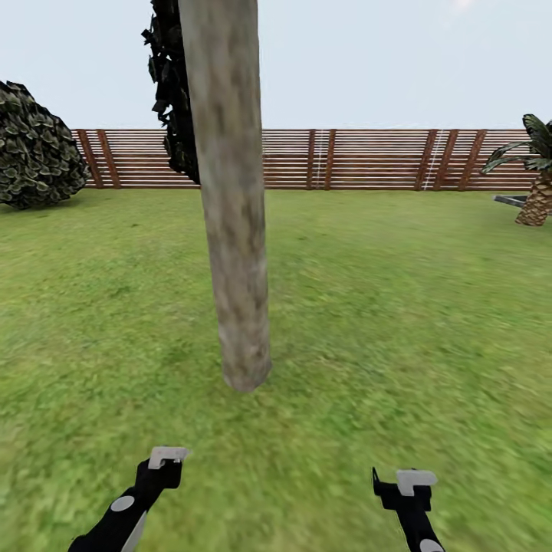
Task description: In the garden, pick up the pesticide atomizer on the floor and spray pesticide onto both trees until each tree trunk is fully covered.
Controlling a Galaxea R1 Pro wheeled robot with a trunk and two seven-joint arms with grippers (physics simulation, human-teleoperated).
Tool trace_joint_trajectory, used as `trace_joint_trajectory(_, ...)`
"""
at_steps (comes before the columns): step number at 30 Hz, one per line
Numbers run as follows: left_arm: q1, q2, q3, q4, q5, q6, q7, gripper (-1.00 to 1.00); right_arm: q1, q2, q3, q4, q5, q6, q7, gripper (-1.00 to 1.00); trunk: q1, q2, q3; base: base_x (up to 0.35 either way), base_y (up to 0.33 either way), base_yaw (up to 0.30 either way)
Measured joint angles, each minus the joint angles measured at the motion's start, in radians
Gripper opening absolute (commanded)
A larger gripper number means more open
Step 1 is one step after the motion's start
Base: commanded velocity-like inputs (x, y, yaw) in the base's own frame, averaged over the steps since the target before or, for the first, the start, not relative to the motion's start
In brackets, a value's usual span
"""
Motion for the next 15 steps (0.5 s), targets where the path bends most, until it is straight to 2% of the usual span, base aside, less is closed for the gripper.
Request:
trace_joint_trajectory(5,0.0,-0.003,-0.003,-0.003,-0.001,0.0,0.0,-1.0,0.0,0.0,0.0,0.0,0.0,0.0,0.0,1.0,0.0,0.0,0.0,0.132,-0.277,0.0)
trace_joint_trajectory(15,0.0,-0.01,-0.004,-0.001,-0.001,0.0,-0.001,-1.0,0.0,0.001,0.0,0.001,0.0,0.0,0.0,1.0,0.0,0.0,0.0,0.24,-0.246,0.0)
